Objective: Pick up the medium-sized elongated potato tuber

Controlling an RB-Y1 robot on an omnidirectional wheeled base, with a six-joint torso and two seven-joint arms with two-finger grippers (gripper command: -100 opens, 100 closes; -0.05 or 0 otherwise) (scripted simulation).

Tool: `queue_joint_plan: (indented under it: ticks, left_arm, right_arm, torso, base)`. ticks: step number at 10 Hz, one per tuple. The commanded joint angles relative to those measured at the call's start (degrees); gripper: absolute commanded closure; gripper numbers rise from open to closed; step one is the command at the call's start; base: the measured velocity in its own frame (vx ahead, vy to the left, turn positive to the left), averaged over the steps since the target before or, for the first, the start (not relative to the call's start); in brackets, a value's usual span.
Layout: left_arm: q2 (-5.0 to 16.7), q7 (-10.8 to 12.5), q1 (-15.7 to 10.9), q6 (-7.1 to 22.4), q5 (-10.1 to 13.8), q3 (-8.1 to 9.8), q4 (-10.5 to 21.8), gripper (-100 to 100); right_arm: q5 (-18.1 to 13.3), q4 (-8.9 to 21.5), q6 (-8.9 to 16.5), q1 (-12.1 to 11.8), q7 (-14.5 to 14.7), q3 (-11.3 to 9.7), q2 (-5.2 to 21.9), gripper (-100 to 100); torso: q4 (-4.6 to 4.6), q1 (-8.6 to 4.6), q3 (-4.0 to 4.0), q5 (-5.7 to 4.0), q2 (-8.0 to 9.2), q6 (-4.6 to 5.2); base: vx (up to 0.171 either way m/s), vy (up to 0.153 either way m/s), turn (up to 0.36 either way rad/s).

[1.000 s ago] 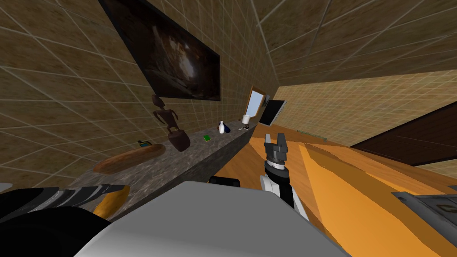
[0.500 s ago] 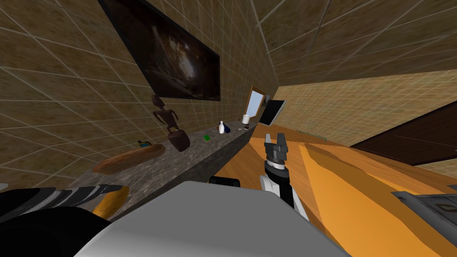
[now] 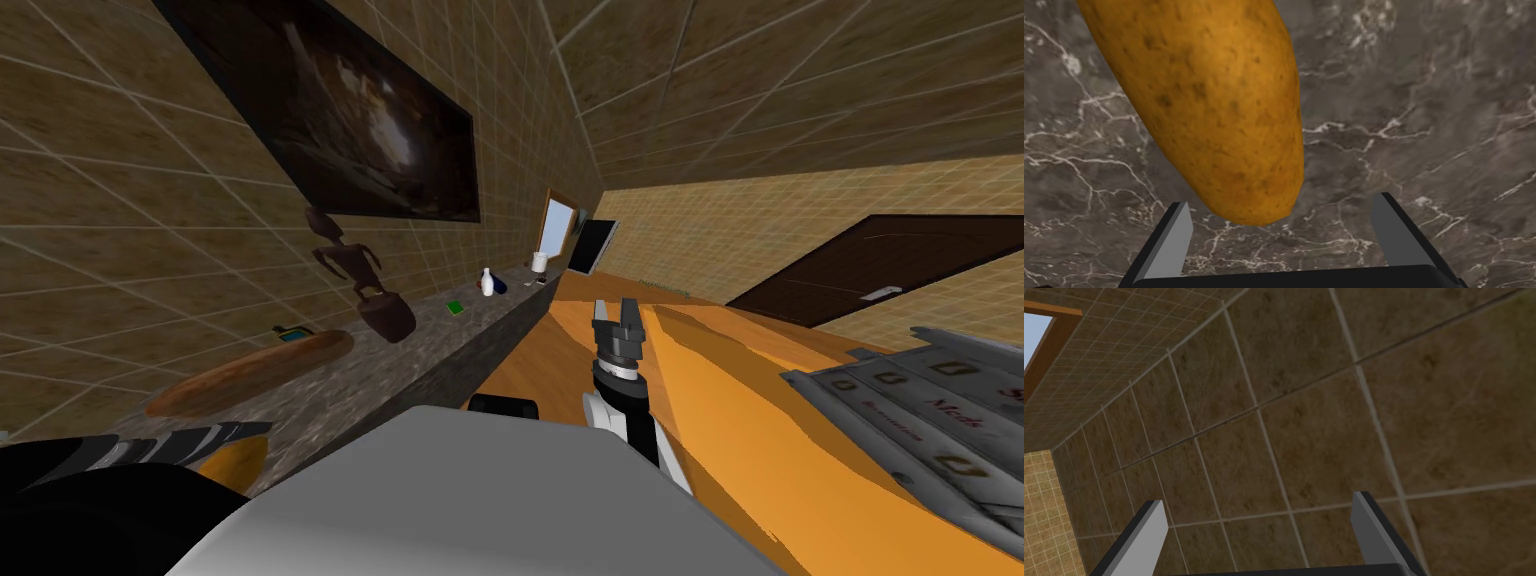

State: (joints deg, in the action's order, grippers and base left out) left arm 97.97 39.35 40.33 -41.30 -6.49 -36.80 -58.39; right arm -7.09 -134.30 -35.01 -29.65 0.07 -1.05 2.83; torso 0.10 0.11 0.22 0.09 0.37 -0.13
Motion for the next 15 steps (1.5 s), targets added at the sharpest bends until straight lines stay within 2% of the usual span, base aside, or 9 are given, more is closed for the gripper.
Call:
queue_joint_plan:
  ticks: [1,2,3,7,8,9,13,14,15]
  left_arm:
    - [-1.3,1.8,-0.5,1.1,-0.2,-0.61,0.3,-100]
    - [-1.0,1.1,-0.6,0.5,-0.4,-0.46,0.6,-100]
    - [-1.1,1.4,-0.7,0.5,-0.4,-0.49,0.6,100]
    - [-1.0,1.3,-0.8,0.5,-0.4,-0.46,0.6,100]
    - [-1.0,1.3,-0.8,0.5,-0.4,-0.46,0.6,0]
    - [-0.1,0.4,-0.3,0.0,-0.3,-0.14,0.2,100]
    - [2.6,-2.7,0.2,-2.6,-0.5,0.96,0.0,100]
    - [2.0,-1.9,0.0,-1.9,-0.6,0.71,-0.1,100]
    - [2.1,-2.1,0.1,-2.2,-0.6,0.73,0.0,0]
  right_arm:
    - [0.0,0.0,0.0,0.0,0.0,0.0,0.0,0]
    - [0.0,0.0,0.0,0.0,0.0,0.0,0.0,0]
    - [0.0,0.0,0.0,0.0,0.0,0.0,0.0,0]
    - [0.0,0.0,0.0,0.0,0.0,0.0,0.0,0]
    - [0.0,0.0,0.0,0.0,0.0,0.0,0.0,0]
    - [0.0,0.0,0.0,0.0,0.0,0.0,0.0,0]
    - [0.0,0.0,0.0,-0.1,0.0,0.0,0.0,0]
    - [0.0,0.0,0.0,-0.1,0.0,0.0,0.0,0]
    - [0.0,0.0,0.0,0.0,0.0,0.0,0.0,0]
  torso:
    - [0.0,0.0,0.0,0.0,0.0,0.0]
    - [0.01,0.02,0.02,0.01,0.04,0.0]
    - [-0.04,-0.02,-0.1,-0.01,-0.19,-0.09]
    - [-0.14,0.04,-0.3,0.05,-0.52,-0.1]
    - [-0.14,0.04,-0.31,0.05,-0.53,-0.09]
    - [-0.14,0.03,-0.31,0.05,-0.54,-0.09]
    - [-0.27,-0.21,-0.66,-0.03,-1.14,-0.11]
    - [-0.28,-0.09,-0.67,-0.04,-1.13,-0.11]
    - [-0.25,-0.02,-0.56,0.02,-0.92,-0.01]
  base:
    - [-0.163,0.034,-0.234]
    - [-0.071,0.017,-0.054]
    - [-0.009,0.001,-0.009]
    - [0.0,0.0,0.0]
    - [0.0,0.0,0.0]
    - [0.067,0.001,0.243]
    - [0.147,-0.033,0.278]
    - [0.06,-0.001,0.061]
    - [0.011,-0.003,-0.012]
